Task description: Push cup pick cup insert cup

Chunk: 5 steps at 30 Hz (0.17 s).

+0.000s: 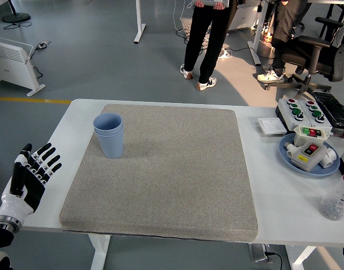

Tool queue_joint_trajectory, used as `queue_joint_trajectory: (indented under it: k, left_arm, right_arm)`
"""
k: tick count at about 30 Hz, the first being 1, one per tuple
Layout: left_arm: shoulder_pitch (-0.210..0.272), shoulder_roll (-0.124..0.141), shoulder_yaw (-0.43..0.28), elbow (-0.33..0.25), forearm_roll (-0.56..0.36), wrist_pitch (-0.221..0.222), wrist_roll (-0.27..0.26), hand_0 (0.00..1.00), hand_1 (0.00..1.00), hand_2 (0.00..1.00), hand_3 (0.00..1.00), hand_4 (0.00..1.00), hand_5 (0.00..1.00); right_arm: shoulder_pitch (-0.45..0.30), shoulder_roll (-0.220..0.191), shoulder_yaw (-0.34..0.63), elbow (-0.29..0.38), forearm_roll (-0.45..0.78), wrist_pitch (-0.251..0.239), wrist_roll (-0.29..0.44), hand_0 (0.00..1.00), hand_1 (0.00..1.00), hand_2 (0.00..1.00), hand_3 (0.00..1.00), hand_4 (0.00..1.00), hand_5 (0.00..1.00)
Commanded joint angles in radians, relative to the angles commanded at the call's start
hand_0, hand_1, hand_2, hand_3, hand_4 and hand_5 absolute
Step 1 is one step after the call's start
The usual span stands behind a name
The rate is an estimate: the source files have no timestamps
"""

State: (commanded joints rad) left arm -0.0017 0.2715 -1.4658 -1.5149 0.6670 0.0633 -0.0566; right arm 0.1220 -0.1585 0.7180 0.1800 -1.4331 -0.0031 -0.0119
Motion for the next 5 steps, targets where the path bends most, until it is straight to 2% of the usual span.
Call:
queue_joint_trajectory:
  k: [2, 5]
  left_arm:
    - [0.002, 0.000, 0.000, 0.001, 0.000, 0.000, 0.000, 0.859, 0.875, 0.903, 0.818, 0.645, 0.998]
    - [0.007, 0.001, -0.002, 0.002, 0.002, 0.000, 0.000, 0.859, 0.875, 0.903, 0.818, 0.645, 0.998]
  right_arm:
    - [0.009, 0.003, 0.055, 0.000, -0.079, 0.021, -0.016, 0.523, 0.502, 0.764, 0.629, 0.154, 0.598]
    - [0.019, 0.005, 0.097, 0.000, -0.164, 0.038, -0.030, 0.523, 0.502, 0.764, 0.629, 0.154, 0.598]
